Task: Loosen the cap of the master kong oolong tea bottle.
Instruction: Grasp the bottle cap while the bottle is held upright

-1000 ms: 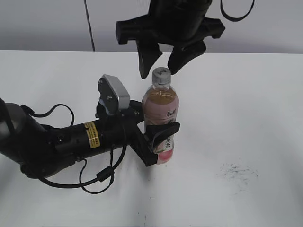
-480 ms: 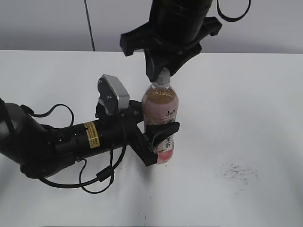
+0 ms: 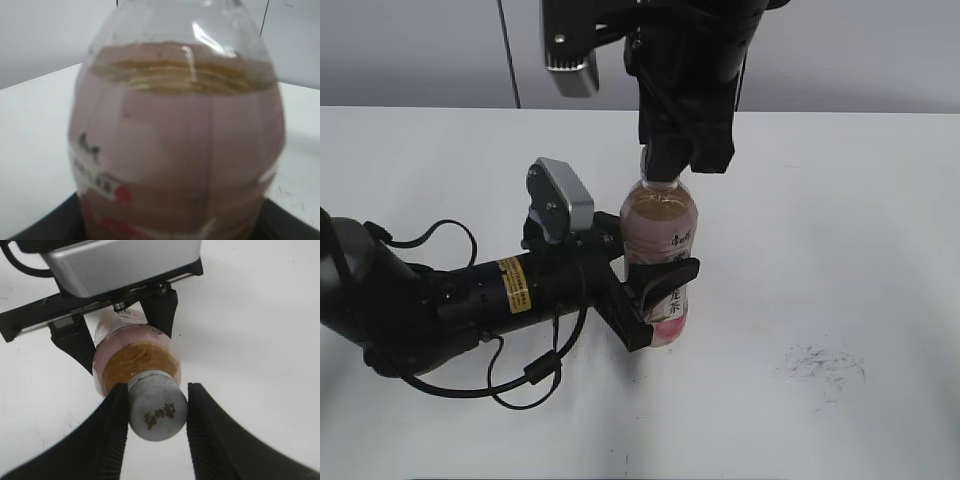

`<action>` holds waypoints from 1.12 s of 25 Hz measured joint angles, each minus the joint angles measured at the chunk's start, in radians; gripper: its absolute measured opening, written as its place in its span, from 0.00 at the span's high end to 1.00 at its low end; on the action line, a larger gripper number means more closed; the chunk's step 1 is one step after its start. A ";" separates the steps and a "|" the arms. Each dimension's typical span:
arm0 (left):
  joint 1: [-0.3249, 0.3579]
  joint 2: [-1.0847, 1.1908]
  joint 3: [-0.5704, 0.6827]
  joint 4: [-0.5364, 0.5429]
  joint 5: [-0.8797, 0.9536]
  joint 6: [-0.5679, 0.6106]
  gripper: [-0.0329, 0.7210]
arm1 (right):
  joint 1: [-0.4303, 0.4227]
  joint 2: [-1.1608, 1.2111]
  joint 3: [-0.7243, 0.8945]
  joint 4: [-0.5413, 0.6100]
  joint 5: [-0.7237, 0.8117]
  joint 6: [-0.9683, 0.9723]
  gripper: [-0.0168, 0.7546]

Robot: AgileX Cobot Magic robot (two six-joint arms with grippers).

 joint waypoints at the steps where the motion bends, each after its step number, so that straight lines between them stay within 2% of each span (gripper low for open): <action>1: 0.000 0.000 0.000 0.000 0.001 0.000 0.45 | 0.000 0.000 0.000 0.000 0.000 -0.023 0.63; 5: 0.000 0.000 0.000 0.000 0.001 0.000 0.45 | 0.000 0.000 -0.003 0.000 0.002 -0.028 0.60; 6: 0.000 0.000 -0.001 0.000 0.001 0.000 0.45 | 0.000 0.000 -0.007 -0.003 0.001 -0.011 0.55; 9: 0.000 0.000 -0.001 0.000 0.001 0.000 0.45 | 0.000 -0.006 -0.018 -0.007 -0.004 0.127 0.29; 11: 0.000 0.000 -0.001 0.000 0.001 0.001 0.45 | 0.000 -0.017 -0.037 -0.007 -0.004 0.319 0.22; 16: 0.000 0.000 -0.001 0.000 0.001 0.002 0.45 | 0.000 -0.031 -0.080 -0.018 -0.006 0.987 0.25; 18: 0.000 0.000 -0.001 0.000 0.001 0.002 0.45 | 0.000 -0.031 -0.080 -0.022 -0.006 1.140 0.26; 21: 0.000 0.000 -0.001 0.001 0.001 0.002 0.45 | 0.000 -0.031 -0.055 -0.021 -0.006 1.239 0.26; 28: 0.000 0.000 -0.001 0.001 0.001 0.003 0.45 | 0.000 -0.031 0.028 -0.004 -0.006 1.272 0.28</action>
